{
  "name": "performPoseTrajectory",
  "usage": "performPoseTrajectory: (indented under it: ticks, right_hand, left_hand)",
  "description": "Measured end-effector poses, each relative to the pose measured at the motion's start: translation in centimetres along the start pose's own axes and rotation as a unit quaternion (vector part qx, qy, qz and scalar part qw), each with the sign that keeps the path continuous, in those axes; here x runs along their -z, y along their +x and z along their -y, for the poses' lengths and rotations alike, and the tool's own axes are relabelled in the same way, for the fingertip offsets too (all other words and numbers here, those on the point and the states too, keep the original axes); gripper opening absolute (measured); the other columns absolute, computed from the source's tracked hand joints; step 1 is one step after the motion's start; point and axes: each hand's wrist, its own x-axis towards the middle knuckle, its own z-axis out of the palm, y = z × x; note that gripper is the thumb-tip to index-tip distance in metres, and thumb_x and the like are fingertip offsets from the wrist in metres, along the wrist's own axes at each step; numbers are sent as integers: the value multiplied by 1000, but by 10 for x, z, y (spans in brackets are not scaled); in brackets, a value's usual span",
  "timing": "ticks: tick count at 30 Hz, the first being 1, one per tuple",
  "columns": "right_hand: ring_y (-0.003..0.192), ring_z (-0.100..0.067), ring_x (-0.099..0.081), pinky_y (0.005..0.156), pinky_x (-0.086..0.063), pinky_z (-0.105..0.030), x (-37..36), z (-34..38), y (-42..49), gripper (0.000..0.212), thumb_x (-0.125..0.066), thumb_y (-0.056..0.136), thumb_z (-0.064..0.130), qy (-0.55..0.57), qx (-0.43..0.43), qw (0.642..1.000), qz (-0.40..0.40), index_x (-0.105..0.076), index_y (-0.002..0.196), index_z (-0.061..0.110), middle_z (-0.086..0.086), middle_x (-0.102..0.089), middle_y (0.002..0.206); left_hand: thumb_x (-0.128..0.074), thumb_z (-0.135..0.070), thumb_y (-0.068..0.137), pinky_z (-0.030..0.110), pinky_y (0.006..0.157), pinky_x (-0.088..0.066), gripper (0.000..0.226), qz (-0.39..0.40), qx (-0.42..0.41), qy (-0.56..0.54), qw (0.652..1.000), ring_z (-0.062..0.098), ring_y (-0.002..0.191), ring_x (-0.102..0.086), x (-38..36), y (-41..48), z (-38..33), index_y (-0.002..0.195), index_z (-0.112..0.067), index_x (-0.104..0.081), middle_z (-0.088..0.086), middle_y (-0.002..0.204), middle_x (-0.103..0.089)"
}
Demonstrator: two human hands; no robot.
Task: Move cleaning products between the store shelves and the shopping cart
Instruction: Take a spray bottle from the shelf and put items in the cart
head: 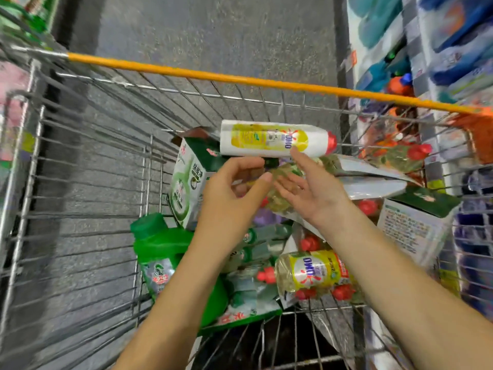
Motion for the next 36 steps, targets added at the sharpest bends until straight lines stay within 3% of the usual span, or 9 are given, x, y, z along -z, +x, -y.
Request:
performPoseTrajectory:
  ticks: [4,9,12,15,18,23,26,31,36]
  right_hand:
    - [125,-27,-46,98,-47,-34,-14,1,25,50,-66,91,31,65,12,998,-17,-47,131,9,-17,-38,144]
    - [134,-27,-42,108,-41,-38,-26,0,44,36,-64,92,36,112,22,992,-49,-52,116,13,-12,-46,138]
    - [75,-9,-62,78,-56,-23,-26,-5,44,28,-60,93,41,79,42,993,-81,-55,84,15,-2,-53,78]
    - [28,-5,-37,32,-31,-13,-9,-16,39,28,-59,94,40,82,55,991,-90,-54,79,17,1,-40,58]
    - [40,-5,-38,35,-35,-14,15,-23,33,28,-61,92,42,82,70,991,-82,-61,105,17,2,-43,70]
    - [59,-12,-55,61,-50,-23,42,-21,-6,36,-74,80,36,30,120,990,-62,-68,103,9,0,-69,81]
    - [73,-15,-68,64,-51,-25,52,-24,-56,26,-71,80,22,-51,184,981,-30,-68,100,5,-6,-74,90]
    - [91,-15,-71,74,-54,-19,56,-49,-124,22,-67,85,13,-112,227,968,1,-69,106,4,-6,-76,98]
    - [91,-15,-71,72,-54,-18,55,-60,-184,21,-67,85,12,-87,299,950,13,-69,105,5,-5,-76,97]
  left_hand:
    - [-62,-3,90,6,63,-45,18,7,4,8,1000,-10,71,-60,8,-9,5,107,-7,-63,-5,90,-64]
    - [-63,-8,90,7,68,-46,20,16,27,25,999,-7,79,-61,15,-15,15,110,-9,-64,1,101,-68]
    - [-64,-12,89,10,71,-48,20,13,38,37,999,-3,82,-62,20,-20,19,109,-12,-65,-2,102,-68]
    - [-64,-12,90,13,74,-50,20,4,43,44,998,3,85,-63,24,-22,25,109,-13,-65,-3,102,-68]
    - [-63,-12,90,12,76,-49,19,-17,20,61,998,5,90,-64,26,-22,22,109,-13,-65,-4,102,-68]
    - [-61,-20,93,21,89,-46,21,-39,-104,195,975,5,107,-56,27,-14,16,113,-23,-64,-5,114,-62]
    - [-60,-28,91,2,93,-30,29,17,-190,271,944,-10,104,-47,20,-16,9,120,-23,-62,-3,122,-57]
    - [-57,-48,84,22,81,-47,38,239,-120,208,941,-1,94,-61,13,-43,5,115,-25,-62,-16,101,-67]
    - [-57,-39,83,15,74,-49,24,227,-111,107,962,2,90,-66,11,-87,-14,104,-33,-67,-16,98,-72]
